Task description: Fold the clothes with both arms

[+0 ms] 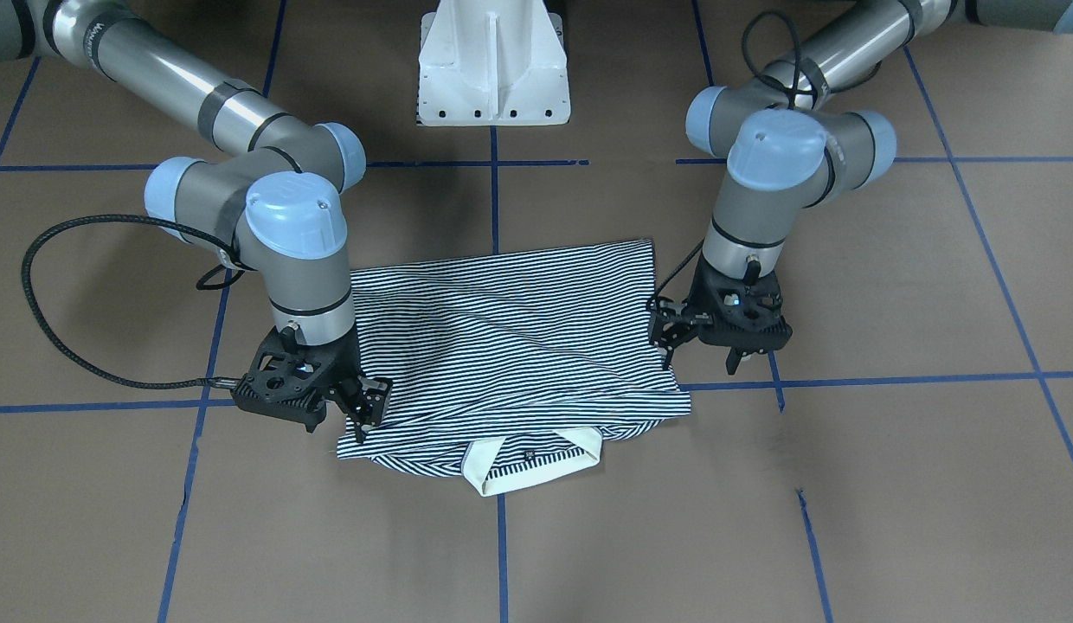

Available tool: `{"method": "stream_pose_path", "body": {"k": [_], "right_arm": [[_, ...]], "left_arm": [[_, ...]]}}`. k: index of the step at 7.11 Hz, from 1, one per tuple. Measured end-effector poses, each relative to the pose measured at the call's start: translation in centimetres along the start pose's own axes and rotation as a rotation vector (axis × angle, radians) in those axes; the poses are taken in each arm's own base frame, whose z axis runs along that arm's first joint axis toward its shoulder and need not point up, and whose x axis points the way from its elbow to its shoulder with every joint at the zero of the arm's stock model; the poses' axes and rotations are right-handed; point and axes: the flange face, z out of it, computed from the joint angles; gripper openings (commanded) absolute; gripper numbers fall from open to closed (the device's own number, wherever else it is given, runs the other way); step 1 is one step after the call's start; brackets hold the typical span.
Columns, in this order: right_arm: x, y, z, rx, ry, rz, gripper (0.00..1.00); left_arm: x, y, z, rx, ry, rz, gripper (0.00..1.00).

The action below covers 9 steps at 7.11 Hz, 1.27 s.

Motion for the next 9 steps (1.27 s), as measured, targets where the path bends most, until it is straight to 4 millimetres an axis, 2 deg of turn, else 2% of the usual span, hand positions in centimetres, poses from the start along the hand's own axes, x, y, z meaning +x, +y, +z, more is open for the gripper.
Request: {"method": "stream_pose_path", "body": {"k": [1, 2, 3, 4, 5, 6, 9], "right_arm": [[1.6, 0.1, -1.1, -0.025, -0.027, -0.037, 1.0], [3.1, 0.5, -2.3, -0.035, -0.047, -0.054, 1.0], [4.1, 0.8, -2.9, -0.038, -0.057, -0.061, 1.0], [4.5, 1.0, -3.1, -0.039, -0.06, -0.062, 1.0], [4.7, 1.0, -3.2, -0.039, -0.061, -0.063, 1.0], [4.7, 1.0, -3.3, -0.039, -0.062, -0.063, 1.0], [4.7, 1.0, -3.4, -0.038, -0.064, -0.063, 1.0]], "left_arm": [[0.6, 3.3, -1.3, -0.013, 0.036, 0.017, 1.0], [1.6, 7.0, -2.4, -0.04, 0.071, 0.004, 0.73], [2.7, 10.9, -2.6, -0.074, 0.091, -0.054, 0.55], [3.8, 14.2, -2.0, -0.095, 0.092, -0.12, 0.54], [4.7, 16.6, -1.2, -0.108, 0.085, -0.17, 0.54], [5.1, 18.0, -0.6, -0.116, 0.079, -0.194, 0.54], [5.1, 19.0, 0.1, -0.126, 0.061, -0.206, 0.55]]}}
